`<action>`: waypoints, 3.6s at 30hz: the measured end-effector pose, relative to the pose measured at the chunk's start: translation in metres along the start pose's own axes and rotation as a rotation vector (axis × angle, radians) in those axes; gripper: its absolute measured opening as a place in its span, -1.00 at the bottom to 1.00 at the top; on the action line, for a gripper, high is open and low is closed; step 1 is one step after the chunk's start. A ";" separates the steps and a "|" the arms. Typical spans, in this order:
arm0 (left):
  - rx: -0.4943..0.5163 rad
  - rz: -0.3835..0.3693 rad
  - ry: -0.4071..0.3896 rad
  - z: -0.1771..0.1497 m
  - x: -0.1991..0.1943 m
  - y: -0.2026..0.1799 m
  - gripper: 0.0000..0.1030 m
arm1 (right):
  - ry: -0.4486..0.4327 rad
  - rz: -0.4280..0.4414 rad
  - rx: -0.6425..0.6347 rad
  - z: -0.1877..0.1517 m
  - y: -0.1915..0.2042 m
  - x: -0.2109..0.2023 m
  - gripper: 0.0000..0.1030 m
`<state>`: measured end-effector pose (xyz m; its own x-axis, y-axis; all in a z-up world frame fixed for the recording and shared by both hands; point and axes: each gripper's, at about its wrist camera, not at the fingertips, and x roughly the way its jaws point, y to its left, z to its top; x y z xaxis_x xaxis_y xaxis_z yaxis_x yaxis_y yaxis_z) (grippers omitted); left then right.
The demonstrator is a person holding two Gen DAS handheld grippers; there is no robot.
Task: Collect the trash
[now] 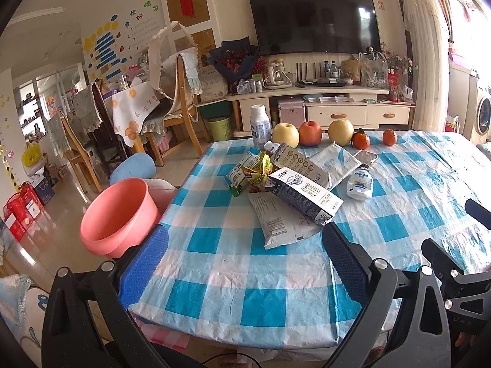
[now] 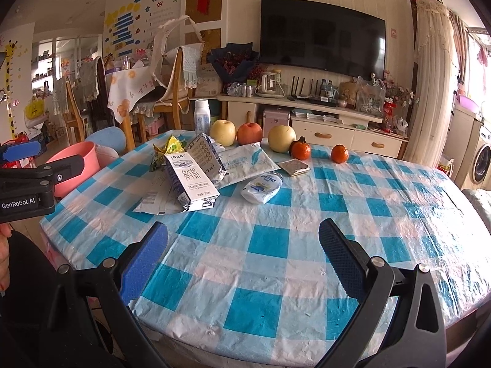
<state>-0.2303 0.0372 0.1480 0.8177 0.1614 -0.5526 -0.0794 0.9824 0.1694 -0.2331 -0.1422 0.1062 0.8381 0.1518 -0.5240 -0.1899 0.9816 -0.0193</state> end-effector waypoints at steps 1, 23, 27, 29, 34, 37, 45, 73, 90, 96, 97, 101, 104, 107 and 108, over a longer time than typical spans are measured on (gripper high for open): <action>0.000 -0.001 0.004 0.000 0.002 0.000 0.92 | 0.005 -0.006 -0.005 0.000 0.000 0.001 0.93; -0.018 -0.054 0.103 -0.011 0.040 -0.009 0.92 | 0.073 -0.009 0.059 0.003 -0.019 0.025 0.93; -0.025 -0.062 0.118 -0.014 0.047 -0.009 0.92 | 0.073 -0.010 0.049 0.003 -0.017 0.028 0.93; -0.028 -0.064 0.122 -0.015 0.049 -0.009 0.92 | 0.075 -0.003 0.047 0.004 -0.017 0.029 0.93; -0.034 -0.073 0.134 -0.016 0.055 -0.009 0.92 | 0.081 0.007 0.041 0.005 -0.016 0.033 0.93; -0.037 -0.085 0.147 -0.018 0.061 -0.010 0.92 | 0.088 0.011 0.043 0.005 -0.016 0.037 0.93; -0.070 -0.179 0.186 -0.020 0.079 -0.012 0.92 | 0.129 0.015 0.061 0.009 -0.021 0.059 0.93; -0.217 -0.368 0.298 0.034 0.202 -0.052 0.91 | 0.250 0.125 0.274 0.044 -0.062 0.193 0.87; -0.240 -0.381 0.372 0.046 0.246 -0.059 0.14 | 0.361 0.115 0.300 0.042 -0.066 0.246 0.47; -0.273 -0.417 0.362 0.047 0.246 -0.050 -0.50 | 0.358 0.112 0.276 0.042 -0.066 0.244 0.23; -0.278 -0.427 0.363 0.046 0.247 -0.049 -0.59 | 0.355 0.113 0.277 0.042 -0.066 0.244 0.21; -0.293 -0.459 0.378 0.043 0.249 -0.047 -0.63 | 0.344 0.106 0.281 0.045 -0.068 0.242 -0.39; -0.286 -0.468 0.392 0.044 0.250 -0.048 -0.46 | 0.347 0.108 0.284 0.046 -0.068 0.242 -0.40; -0.272 -0.474 0.408 0.043 0.249 -0.054 0.40 | 0.355 0.099 0.268 0.046 -0.066 0.240 -0.41; -0.253 -0.464 0.396 0.044 0.247 -0.057 0.40 | 0.359 0.085 0.260 0.046 -0.067 0.239 -0.41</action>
<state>0.0010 0.0163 0.0381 0.5319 -0.3093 -0.7883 0.0598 0.9423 -0.3293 0.0034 -0.1662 0.0214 0.5855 0.2286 -0.7778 -0.0774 0.9708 0.2270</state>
